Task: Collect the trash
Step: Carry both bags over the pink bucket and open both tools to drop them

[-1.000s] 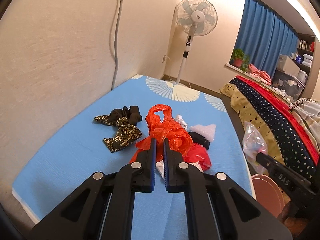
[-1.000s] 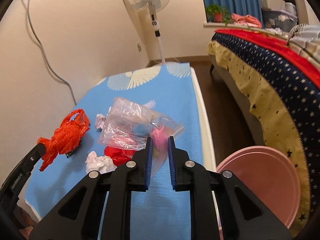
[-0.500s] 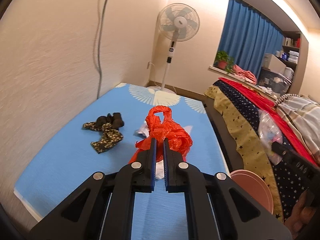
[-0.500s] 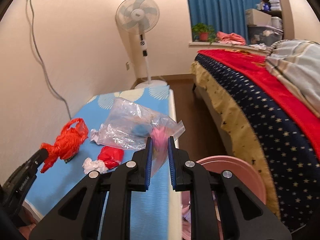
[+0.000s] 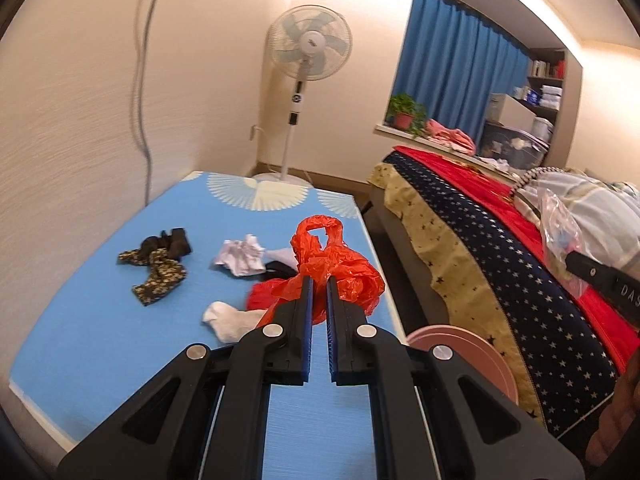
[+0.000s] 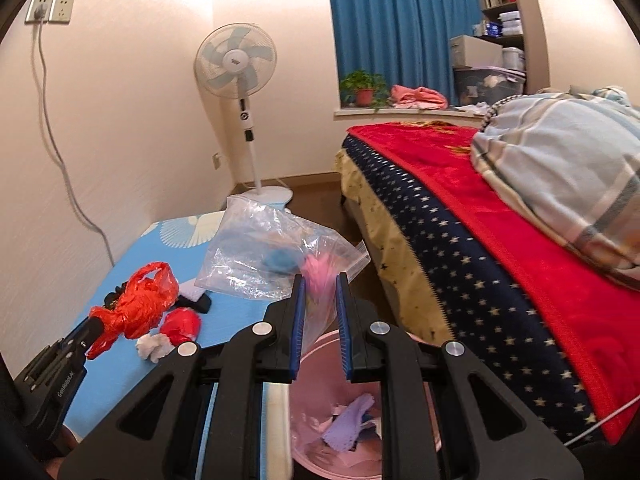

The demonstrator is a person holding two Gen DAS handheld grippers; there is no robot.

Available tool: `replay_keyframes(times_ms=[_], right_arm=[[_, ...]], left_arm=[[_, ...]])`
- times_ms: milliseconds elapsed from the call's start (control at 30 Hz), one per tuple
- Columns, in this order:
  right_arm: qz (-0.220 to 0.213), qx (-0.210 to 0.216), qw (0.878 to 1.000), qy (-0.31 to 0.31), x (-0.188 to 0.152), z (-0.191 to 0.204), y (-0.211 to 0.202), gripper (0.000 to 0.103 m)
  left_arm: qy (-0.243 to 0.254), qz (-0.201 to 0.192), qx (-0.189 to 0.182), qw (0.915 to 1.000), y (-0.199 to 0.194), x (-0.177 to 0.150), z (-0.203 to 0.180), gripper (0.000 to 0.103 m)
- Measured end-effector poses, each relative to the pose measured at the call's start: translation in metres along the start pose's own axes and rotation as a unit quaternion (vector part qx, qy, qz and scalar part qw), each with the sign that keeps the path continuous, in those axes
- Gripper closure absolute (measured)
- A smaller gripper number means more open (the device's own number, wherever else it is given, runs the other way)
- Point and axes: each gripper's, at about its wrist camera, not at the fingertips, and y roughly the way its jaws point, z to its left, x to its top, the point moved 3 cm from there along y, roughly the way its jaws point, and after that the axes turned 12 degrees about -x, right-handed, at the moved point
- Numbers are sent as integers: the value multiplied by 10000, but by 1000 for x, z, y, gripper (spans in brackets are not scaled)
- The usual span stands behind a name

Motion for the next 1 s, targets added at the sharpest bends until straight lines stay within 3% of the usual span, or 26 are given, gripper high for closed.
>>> replay_keyframes(times_ms=[567, 1000], right_arm=[[147, -882, 9953, 376, -5, -55, 22, 87], [329, -1090, 9928, 374, -12, -59, 35, 87]], left_arm=[[375, 251, -604, 9972, 24, -13, -54, 97], [618, 533, -965, 9920, 48, -30, -86, 97]])
